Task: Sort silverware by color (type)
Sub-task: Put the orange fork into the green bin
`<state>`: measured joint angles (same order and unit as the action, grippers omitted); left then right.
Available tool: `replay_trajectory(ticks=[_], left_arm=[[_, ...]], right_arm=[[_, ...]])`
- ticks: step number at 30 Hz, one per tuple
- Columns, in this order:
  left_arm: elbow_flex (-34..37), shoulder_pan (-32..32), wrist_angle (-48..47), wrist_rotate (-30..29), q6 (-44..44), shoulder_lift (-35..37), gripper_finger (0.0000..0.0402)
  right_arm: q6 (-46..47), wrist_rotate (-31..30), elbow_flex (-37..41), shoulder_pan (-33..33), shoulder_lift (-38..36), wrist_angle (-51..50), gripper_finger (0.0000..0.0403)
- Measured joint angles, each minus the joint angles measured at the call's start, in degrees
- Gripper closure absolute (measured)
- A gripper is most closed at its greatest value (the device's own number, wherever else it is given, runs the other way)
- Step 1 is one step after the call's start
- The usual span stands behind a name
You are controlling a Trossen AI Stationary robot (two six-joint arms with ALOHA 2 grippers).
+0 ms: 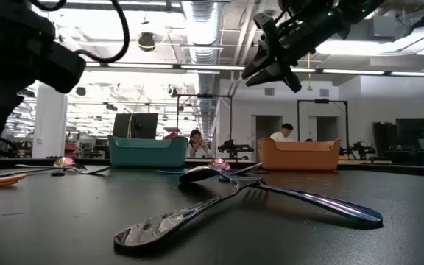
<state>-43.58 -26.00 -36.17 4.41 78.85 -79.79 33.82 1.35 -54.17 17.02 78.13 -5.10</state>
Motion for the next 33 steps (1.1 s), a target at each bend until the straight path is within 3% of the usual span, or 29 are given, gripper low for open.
replay_trajectory(ticks=[7,17,33], left_arm=[[3.65,-3.85,9.37,0.63,5.74,0.0,0.0299],[5.01,-8.61,9.78,1.87,11.79,-0.02,0.0299],[5.01,-10.84,8.1,-0.11,10.16,-1.91,0.0299]], right_arm=[[0.04,0.2,0.0,0.39,0.0,0.0,0.0287],[-1.14,0.34,0.0,0.39,0.0,-0.02,0.0287],[-1.51,0.84,0.0,0.39,0.0,-0.03,0.0287]])
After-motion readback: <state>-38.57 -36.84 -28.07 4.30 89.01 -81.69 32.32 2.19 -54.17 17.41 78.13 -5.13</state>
